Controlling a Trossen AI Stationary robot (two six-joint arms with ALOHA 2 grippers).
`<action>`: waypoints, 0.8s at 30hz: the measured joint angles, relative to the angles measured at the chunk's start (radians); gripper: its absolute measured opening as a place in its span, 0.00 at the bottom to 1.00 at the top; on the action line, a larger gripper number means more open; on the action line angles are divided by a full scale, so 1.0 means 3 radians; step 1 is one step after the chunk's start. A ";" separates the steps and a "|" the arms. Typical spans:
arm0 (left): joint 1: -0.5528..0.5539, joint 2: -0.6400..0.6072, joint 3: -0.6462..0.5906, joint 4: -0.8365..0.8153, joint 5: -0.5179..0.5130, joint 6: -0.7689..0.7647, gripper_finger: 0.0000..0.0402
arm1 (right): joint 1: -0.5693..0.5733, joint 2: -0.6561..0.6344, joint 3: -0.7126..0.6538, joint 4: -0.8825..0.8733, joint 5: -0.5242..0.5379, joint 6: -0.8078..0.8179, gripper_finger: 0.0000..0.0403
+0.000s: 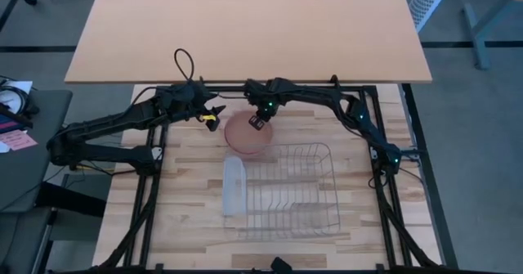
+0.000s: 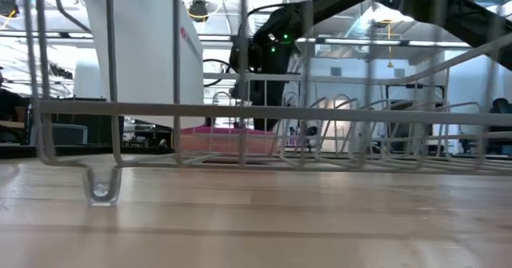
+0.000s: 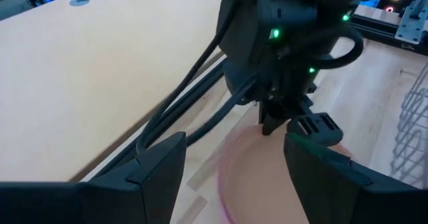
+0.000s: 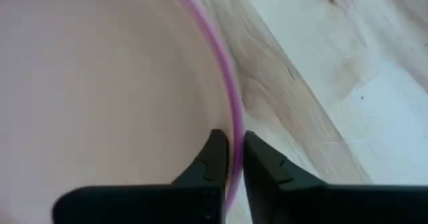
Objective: Sort dishes
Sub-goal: Put the light brown plate in the dish rack
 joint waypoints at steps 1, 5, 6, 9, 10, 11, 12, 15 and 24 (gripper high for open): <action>-0.0001 0.0000 0.0000 0.0000 0.0000 0.0000 0.61 | 0.0001 0.0000 0.0036 -0.0048 0.0000 -0.0009 0.05; 0.0000 0.0000 0.0000 -0.0003 0.0000 0.0000 0.61 | 0.0001 0.0000 0.0096 -0.0082 0.0010 -0.0036 0.05; 0.0000 0.0000 0.0000 -0.0001 -0.0001 0.0000 0.61 | 0.0001 0.0000 0.0103 -0.0089 0.0024 -0.0039 0.05; 0.0000 0.0000 0.0000 -0.0003 -0.0001 0.0004 0.61 | 0.0001 0.0000 0.0170 -0.0111 0.0075 -0.0092 0.05; 0.0000 0.0000 0.0001 -0.0005 0.0000 0.0013 0.61 | 0.0001 0.0000 0.0201 -0.0108 0.0096 -0.0109 0.05; 0.0000 0.0006 0.0000 -0.0009 -0.0001 0.0014 0.61 | 0.0000 0.0000 0.0234 -0.0110 0.0114 -0.0121 0.05; 0.0006 0.0020 0.0001 -0.0010 -0.0001 0.0029 0.61 | -0.0008 0.0000 0.0269 -0.0121 0.0126 -0.0132 0.05; 0.0091 0.0036 -0.0039 -0.0017 0.0003 0.0079 0.61 | -0.0044 0.0000 0.0379 -0.0143 0.0138 -0.0158 0.05; 0.0554 0.0056 -0.0270 0.0125 0.0220 0.0060 0.61 | -0.0144 -0.0001 0.0602 -0.0218 0.0133 -0.0270 0.04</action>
